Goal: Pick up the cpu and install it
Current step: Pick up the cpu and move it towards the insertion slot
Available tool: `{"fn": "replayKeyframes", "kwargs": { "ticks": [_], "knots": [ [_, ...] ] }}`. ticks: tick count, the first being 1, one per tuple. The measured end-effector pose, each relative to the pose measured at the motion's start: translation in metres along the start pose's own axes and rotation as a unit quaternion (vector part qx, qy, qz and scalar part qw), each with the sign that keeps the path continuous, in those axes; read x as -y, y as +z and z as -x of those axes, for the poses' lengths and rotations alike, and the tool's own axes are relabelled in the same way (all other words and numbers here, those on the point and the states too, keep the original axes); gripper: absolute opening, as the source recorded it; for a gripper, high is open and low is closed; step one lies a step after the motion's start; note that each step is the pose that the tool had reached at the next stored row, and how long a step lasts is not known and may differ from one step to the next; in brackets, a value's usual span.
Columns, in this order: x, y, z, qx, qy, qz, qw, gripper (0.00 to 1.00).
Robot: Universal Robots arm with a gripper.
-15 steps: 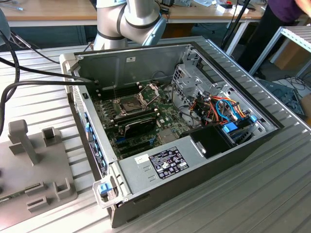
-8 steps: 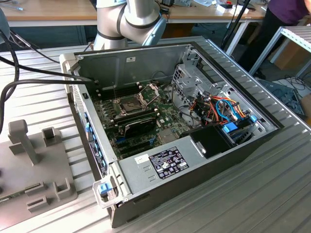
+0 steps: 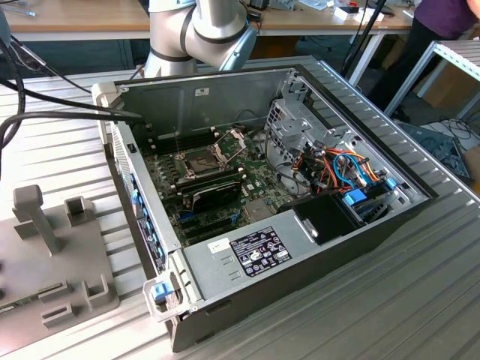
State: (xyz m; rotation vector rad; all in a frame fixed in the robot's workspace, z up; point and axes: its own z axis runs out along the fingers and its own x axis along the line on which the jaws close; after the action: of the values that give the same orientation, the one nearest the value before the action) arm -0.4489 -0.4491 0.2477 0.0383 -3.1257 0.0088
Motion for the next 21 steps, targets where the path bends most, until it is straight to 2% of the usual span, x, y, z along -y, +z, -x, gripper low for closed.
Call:
{"fn": "replayKeyframes", "kwargs": {
  "ticks": [2,3,5,6,7,9,10,13,21],
  "knots": [
    [0.0000,-0.0063,-0.0001,0.0000,0.000,0.0000,1.00000,0.55],
    [0.0001,-0.0123,-0.0002,0.0000,0.000,0.0000,1.00000,0.55],
    [0.0001,-0.0179,-0.0003,0.0000,0.000,0.0000,1.00000,0.55],
    [0.0001,-0.0222,-0.0004,0.0000,0.000,0.0000,1.00000,0.55],
    [0.0002,-0.0299,-0.0005,0.0001,0.000,0.0000,1.00000,0.55],
    [0.0002,-0.0356,-0.0005,0.0001,0.000,0.0000,1.00000,0.55],
    [0.0002,-0.0421,-0.0006,0.0002,0.000,0.0000,1.00000,0.55],
    [0.0003,-0.0511,-0.0008,0.0001,0.000,0.0000,1.00000,0.55],
    [0.0003,-0.0532,-0.0008,0.0002,0.000,0.0000,1.00000,0.55]
  ]
}}
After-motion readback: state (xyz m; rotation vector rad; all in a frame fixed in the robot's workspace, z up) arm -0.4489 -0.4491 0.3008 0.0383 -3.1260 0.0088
